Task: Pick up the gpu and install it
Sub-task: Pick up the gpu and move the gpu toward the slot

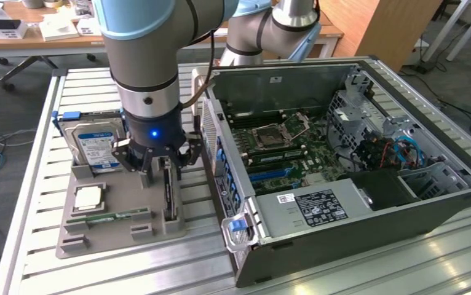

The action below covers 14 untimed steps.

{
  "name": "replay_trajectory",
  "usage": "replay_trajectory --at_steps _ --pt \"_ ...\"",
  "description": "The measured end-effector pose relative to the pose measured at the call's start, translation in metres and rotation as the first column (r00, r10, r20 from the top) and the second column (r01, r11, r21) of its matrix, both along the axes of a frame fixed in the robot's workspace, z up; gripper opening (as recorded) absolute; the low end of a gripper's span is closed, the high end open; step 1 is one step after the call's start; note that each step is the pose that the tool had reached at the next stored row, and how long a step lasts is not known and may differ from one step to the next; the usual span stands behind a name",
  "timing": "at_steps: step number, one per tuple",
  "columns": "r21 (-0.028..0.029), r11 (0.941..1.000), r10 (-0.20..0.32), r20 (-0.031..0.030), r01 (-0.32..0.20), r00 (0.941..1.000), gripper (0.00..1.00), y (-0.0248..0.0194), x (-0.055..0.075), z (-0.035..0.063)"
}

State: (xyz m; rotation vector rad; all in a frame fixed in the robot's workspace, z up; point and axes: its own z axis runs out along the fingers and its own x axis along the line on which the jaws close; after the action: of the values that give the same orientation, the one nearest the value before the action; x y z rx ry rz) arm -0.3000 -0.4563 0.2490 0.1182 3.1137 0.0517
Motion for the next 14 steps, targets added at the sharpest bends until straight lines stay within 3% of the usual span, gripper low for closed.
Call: replay_trajectory --at_steps 14 --pt "0.0001 1.0 0.0 0.0002 0.0 1.0 0.55 0.0 0.0 -0.0039"
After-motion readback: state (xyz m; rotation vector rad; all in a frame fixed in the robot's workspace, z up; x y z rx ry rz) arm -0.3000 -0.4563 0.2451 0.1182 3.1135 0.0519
